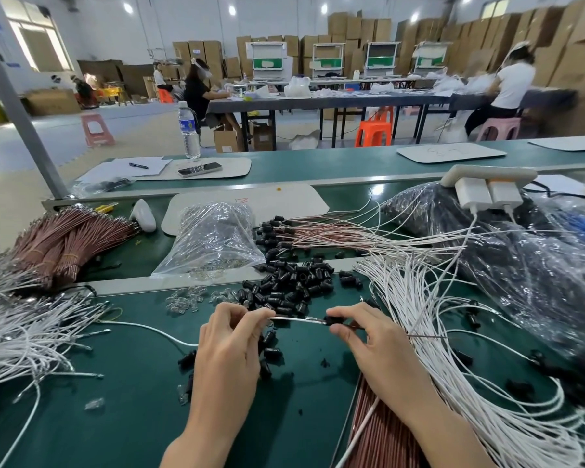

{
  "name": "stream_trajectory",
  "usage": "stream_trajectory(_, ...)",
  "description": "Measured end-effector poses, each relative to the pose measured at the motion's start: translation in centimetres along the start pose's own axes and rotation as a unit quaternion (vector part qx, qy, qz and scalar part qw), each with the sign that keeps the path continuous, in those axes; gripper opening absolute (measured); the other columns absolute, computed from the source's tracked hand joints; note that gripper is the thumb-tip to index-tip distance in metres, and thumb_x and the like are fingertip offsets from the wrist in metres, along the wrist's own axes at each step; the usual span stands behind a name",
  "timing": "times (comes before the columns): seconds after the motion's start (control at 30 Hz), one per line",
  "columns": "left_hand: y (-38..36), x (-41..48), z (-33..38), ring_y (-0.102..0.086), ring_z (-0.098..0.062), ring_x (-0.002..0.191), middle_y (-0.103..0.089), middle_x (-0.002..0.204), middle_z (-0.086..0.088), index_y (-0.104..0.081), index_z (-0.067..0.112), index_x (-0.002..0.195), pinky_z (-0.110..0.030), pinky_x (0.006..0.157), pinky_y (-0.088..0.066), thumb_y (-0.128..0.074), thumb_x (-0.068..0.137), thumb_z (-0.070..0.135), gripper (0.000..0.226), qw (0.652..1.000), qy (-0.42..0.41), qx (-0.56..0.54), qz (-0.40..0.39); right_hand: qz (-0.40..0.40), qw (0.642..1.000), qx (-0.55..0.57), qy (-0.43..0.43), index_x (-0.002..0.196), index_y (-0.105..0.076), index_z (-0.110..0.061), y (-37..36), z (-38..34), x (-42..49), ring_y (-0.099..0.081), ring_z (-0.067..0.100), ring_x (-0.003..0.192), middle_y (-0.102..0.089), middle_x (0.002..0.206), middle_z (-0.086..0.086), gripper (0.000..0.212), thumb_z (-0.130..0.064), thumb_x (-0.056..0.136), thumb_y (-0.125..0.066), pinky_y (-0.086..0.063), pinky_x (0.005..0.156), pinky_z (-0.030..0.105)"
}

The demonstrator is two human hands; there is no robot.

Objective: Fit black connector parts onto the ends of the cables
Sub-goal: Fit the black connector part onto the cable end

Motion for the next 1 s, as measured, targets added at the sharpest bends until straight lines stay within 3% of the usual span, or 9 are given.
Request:
stream_trajectory(0.17,0.7,0.1,-0.3,-0.052,-0.022,0.083,-0.046,0.097,0.010,-0.073,0.020,0.115,-0.040,0.067,-0.050,-0.051,0.099,0.026,0.028,0.998,0.016,-0.045,0.038,0.004,1.000,0.010,-0.001,0.113,-0.066,-0.042,-0.1,0.0,-0.1,-0.057,-0.005,0.106,-0.062,0.106,-0.029,0.019,-0.036,0.095,-0.063,-0.042,0.088,0.009)
stream_trajectory(0.3,0.4,0.1,-0.2,-0.051,-0.024,0.082,-0.047,0.096,0.006,-0.073,0.020,0.113,-0.044,0.067,-0.050,-0.048,0.099,0.028,0.030,0.999,0.015,-0.029,0.021,0.004,1.000,0.011,0.000,0.113,-0.067,-0.038,-0.1,0.1,-0.1,-0.058,-0.003,0.105,-0.064,0.105,-0.027,0.019,-0.035,0.095,-0.066,-0.043,0.086,0.013)
stream_trajectory(0.53,0.2,0.0,-0.4,-0.050,-0.022,0.084,-0.045,0.096,0.009,-0.073,0.024,0.113,-0.043,0.069,-0.050,-0.047,0.099,0.031,0.031,1.000,0.010,-0.017,0.012,0.005,0.999,0.035,0.000,0.111,-0.067,-0.041,-0.1,0.0,-0.2,-0.059,-0.003,0.104,-0.061,0.107,-0.029,0.017,-0.037,0.094,-0.066,-0.041,0.077,0.007)
stream_trajectory(1.0,-0.4,-0.2,0.0,-0.047,-0.018,0.084,-0.046,0.096,0.010,-0.072,0.026,0.114,-0.040,0.069,-0.049,-0.055,0.104,0.027,0.019,1.000,-0.014,0.001,-0.008,-0.012,0.999,0.027,0.014,0.111,-0.068,-0.040,-0.3,-0.5,-0.4,-0.058,-0.004,0.105,-0.058,0.114,-0.034,0.019,-0.042,0.092,-0.065,-0.039,0.086,0.006)
Point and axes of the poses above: each hand's wrist, its own x-axis towards the middle knuckle, its own y-axis out of the back of the hand, z = x × y, the point moved 5 cm from there along x, towards the middle knuckle
